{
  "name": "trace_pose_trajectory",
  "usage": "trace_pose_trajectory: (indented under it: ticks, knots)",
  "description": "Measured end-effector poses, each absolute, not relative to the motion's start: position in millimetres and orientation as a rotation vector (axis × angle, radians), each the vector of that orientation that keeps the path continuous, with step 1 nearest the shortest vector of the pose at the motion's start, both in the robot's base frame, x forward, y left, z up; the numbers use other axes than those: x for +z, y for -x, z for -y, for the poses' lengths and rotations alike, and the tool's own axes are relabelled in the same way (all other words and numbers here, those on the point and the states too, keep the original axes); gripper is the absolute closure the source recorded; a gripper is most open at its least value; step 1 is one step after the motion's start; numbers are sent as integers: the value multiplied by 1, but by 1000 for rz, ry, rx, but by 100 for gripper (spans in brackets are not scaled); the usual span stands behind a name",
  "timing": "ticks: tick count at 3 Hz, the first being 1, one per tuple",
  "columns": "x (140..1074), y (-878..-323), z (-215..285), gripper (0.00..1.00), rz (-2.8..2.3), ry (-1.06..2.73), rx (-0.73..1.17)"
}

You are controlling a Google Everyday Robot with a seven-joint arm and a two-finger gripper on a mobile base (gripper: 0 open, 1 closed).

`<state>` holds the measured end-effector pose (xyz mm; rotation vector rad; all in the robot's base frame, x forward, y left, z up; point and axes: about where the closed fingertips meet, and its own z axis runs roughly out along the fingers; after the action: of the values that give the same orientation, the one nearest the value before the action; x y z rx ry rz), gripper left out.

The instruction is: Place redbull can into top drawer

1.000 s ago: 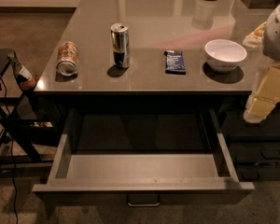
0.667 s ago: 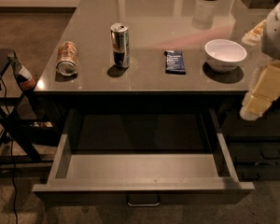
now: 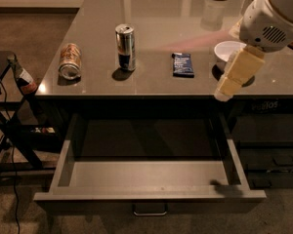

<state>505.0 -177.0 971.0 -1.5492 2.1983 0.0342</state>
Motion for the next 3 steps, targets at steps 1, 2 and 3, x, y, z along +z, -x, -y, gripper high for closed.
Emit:
trace_pose_trajectory:
  ticks: [1,2,3]
  knots:
    - [971,-505,177,0,-2198,1549,34]
    - [970,-516,166,0,-2152,1477,62]
    - [974,-547,140,0,-2077,1395,118]
